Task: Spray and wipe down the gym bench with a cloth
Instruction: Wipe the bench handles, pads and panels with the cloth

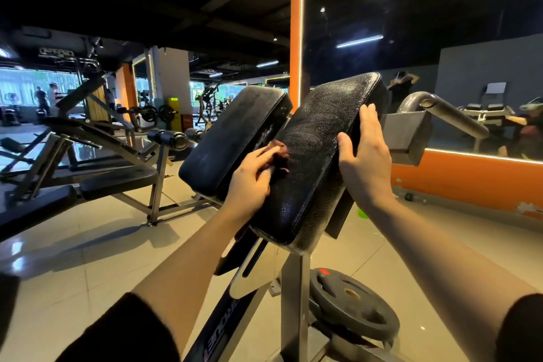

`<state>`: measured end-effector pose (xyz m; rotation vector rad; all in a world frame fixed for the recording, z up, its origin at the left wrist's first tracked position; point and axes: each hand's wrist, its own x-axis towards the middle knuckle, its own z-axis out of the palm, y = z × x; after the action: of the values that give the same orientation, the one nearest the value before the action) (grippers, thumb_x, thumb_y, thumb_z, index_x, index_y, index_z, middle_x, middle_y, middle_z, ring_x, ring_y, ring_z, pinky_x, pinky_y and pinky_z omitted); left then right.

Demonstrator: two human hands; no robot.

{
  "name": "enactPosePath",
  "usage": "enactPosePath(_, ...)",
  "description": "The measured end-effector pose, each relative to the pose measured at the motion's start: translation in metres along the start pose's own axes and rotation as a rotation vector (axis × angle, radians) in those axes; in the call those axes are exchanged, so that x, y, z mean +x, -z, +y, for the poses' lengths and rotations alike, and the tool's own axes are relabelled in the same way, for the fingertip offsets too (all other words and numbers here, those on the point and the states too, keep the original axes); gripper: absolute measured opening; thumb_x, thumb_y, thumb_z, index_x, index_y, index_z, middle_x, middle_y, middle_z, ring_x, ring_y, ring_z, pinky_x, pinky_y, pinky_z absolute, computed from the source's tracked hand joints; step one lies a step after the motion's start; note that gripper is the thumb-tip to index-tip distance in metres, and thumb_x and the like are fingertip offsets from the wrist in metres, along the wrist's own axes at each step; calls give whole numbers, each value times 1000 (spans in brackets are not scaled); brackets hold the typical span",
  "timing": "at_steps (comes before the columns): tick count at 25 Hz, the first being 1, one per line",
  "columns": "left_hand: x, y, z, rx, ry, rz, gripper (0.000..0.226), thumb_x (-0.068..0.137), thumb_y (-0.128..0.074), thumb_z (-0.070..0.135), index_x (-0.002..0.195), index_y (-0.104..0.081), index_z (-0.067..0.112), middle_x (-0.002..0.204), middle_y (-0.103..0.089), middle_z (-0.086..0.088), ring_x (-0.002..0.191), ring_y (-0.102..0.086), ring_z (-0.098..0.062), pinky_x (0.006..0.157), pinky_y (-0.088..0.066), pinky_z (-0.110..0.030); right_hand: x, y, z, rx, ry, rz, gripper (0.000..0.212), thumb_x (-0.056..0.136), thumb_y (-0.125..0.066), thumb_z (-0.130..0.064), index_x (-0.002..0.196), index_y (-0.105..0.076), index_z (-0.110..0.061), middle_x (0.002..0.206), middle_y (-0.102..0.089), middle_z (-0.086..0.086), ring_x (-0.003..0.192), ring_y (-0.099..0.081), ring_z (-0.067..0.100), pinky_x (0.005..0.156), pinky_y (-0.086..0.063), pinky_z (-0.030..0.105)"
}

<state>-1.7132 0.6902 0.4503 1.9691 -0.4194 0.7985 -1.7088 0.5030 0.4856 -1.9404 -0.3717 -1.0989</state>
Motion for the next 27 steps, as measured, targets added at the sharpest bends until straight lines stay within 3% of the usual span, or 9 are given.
enactPosePath(2,-3,-7,8,20,74,27,45,98,-48,6,135,-49,31,143,-45,4,135,-39,-15,115,-30,-35,-4,1,-6,-3,-40,-9,62,100,-47,-21,153,-16,-11,162,-11,4,148,-9,14,118,-8,26)
enactPosePath(5,-46,-16,22,-32,-219,-88,49,95,-47,9,133,-48,39,141,-45,16,134,-38,-2,113,-33,-28,-29,-8,-15,51,-50,-5,65,99,-48,-23,153,-15,-9,162,-8,7,149,-6,15,117,-5,24)
enactPosePath(7,-60,-6,8,-29,-286,-119,54,94,-45,7,129,-45,49,139,-44,22,133,-38,0,113,-33,-27,-51,-17,-17,71,-20,29,65,96,-42,-29,153,-16,-9,162,-9,6,148,-7,14,117,-4,22)
enactPosePath(11,-30,1,-6,-36,190,75,44,99,-45,7,123,-44,43,140,-45,6,131,-42,-14,112,-36,-41,-66,-21,-8,61,15,-1,66,95,-43,-31,153,-17,-12,162,-11,3,148,-7,10,112,-1,11)
enactPosePath(16,-87,-12,10,-100,-216,-79,46,94,-44,10,133,-51,32,141,-44,17,136,-36,-3,112,-34,-29,-67,-26,-11,77,27,48,67,91,-38,-30,152,-21,-7,161,-15,7,148,-10,15,104,5,-2)
enactPosePath(20,-48,-2,-3,-89,177,102,40,101,-42,12,128,-46,41,141,-42,7,132,-40,-11,111,-37,-41,-66,-23,-7,41,45,29,67,92,-38,-30,152,-20,-7,161,-14,7,148,-10,14,105,5,-1)
enactPosePath(22,-59,-13,7,-76,113,108,32,99,-47,29,118,-51,56,135,-41,14,127,-41,-7,108,-41,-40,-66,-25,-6,38,46,35,67,92,-37,-30,152,-20,-6,161,-14,8,148,-10,15,107,4,1)
enactPosePath(24,-90,-22,12,-59,-81,36,30,94,-47,45,121,-54,54,133,-40,20,127,-41,-1,104,-43,-33,-68,-28,-6,50,51,58,65,93,-37,-28,152,-20,-5,161,-14,10,148,-10,17,109,4,3)
enactPosePath(27,-79,-9,-5,-84,-77,40,32,98,-46,30,123,-53,48,137,-43,14,129,-41,-6,106,-43,-39,-68,-28,-5,50,53,53,64,94,-36,-28,152,-20,-5,161,-14,10,148,-9,17,110,3,4)
